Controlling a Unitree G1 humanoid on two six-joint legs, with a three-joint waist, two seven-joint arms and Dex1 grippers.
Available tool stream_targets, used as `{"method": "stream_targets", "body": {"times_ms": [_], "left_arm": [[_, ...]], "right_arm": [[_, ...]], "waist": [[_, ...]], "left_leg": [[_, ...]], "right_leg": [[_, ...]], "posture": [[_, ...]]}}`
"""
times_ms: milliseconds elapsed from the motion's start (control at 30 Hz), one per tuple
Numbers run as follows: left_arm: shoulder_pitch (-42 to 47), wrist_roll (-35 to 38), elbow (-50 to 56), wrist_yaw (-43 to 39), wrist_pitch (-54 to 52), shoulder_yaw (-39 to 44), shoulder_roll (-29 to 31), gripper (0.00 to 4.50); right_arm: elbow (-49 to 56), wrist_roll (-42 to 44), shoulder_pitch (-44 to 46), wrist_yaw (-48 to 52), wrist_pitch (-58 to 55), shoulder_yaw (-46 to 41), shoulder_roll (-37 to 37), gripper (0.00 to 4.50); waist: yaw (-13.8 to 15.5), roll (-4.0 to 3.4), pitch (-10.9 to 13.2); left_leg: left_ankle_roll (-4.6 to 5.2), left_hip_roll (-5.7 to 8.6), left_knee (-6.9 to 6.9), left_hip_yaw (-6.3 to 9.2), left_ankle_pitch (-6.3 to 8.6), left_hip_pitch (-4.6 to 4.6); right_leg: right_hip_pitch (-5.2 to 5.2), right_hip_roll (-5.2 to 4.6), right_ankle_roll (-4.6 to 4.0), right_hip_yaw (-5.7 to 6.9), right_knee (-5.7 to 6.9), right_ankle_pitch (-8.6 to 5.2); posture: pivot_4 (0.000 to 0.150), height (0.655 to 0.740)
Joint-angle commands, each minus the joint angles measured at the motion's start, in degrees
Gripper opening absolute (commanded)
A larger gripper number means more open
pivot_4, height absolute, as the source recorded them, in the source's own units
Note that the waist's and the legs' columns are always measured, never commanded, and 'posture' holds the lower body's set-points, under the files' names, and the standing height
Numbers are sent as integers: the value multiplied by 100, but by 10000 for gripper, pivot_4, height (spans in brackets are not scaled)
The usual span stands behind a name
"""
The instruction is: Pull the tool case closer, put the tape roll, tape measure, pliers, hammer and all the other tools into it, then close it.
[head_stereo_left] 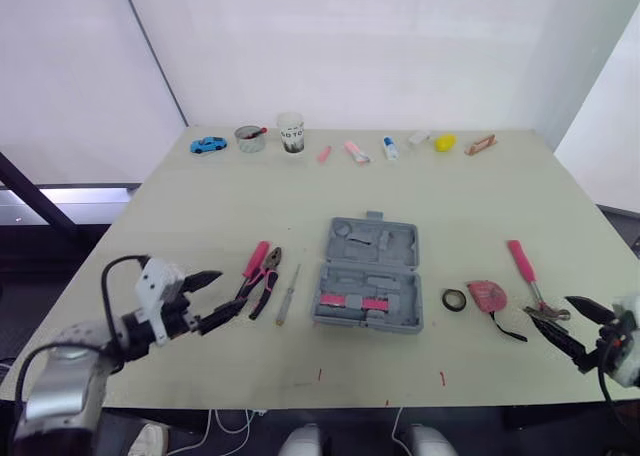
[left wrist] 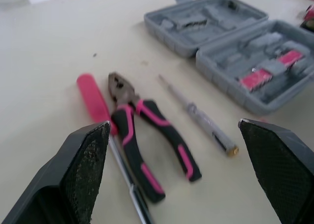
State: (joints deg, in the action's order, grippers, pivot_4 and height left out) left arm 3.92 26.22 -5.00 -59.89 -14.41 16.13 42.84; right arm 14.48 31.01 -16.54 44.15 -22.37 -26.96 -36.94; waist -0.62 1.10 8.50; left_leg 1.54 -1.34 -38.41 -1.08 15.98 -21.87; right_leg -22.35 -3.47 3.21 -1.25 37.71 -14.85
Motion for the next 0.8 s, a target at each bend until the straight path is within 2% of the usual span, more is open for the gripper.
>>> {"method": "stream_targets", "body": {"times_ms": [33, 100, 233, 467, 533, 600, 667, 800], "left_arm": [[567, -14, -69, -125, -123, -247, 76, 45000], [933, -97, -258, -196, -147, -452, 39, 45000], [1835, -479, -942, -498, -26, -1126, -136, 45000], [3436, -1255, -3063, -493, 642, -1697, -672, 45000], [3852, -1478, -3758, -520, 858, -1825, -789, 45000], [4139, -1660, -4286, -503, 1079, -1879, -868, 45000], [4420, -1787, -4799, -508, 1221, -1900, -967, 36843], [4721, -1991, -5431, -673, 1440, -1950, -1041, 24244]], "right_arm": [[-214, -252, 446, 30, -36, 341, -239, 44577], [-472, -586, 773, -30, -33, 664, -397, 44577], [-871, -685, 1711, -15, -231, 1187, -387, 44577], [-1782, -1389, 3189, -208, -284, 2282, -31, 44577], [-2130, -1696, 3546, -212, -154, 2645, 79, 40607], [-2320, -1870, 3721, -164, -66, 2854, 136, 33381], [-2446, -2074, 3926, -136, -10, 3120, 242, 23993], [-2562, -2263, 4281, -111, -86, 3478, 506, 11534]], "waist": [[-4, -1, 1], [-12, -1, 2], [-23, -1, 2], [-22, 4, 6], [-25, 4, 6], [-22, 3, 6], [-18, 3, 6], [-40, 3, 7]], "left_leg": [[0, 4, -2, 0, 0, 0], [0, 7, -8, -3, -1, 3], [-1, 2, -6, 0, -1, 1], [-2, 2, -11, -2, -2, -34], [-1, 2, -11, -1, -2, -43], [-5, 3, -22, -2, -4, -104], [-10, 4, -24, 0, -7, -115], [-6, 3, -50, -2, -4, -150]], "right_leg": [[0, 2, 0, -1, 3, 0], [0, 8, 0, -6, 11, 1], [-4, 31, 0, -20, 13, 1], [-34, 40, -1, -9, 19, 3], [-44, 40, -1, -11, 15, 2], [-98, 38, 1, -10, 19, 3], [-108, 37, 1, -14, 22, 3], [-129, 39, 1, 4, 30, 4]], "posture": [[1500, 7400], [1500, 7400], [1500, 7400], [1500, 7400], [1500, 7400], [1500, 7400], [1500, 7400], [1500, 7400]]}}
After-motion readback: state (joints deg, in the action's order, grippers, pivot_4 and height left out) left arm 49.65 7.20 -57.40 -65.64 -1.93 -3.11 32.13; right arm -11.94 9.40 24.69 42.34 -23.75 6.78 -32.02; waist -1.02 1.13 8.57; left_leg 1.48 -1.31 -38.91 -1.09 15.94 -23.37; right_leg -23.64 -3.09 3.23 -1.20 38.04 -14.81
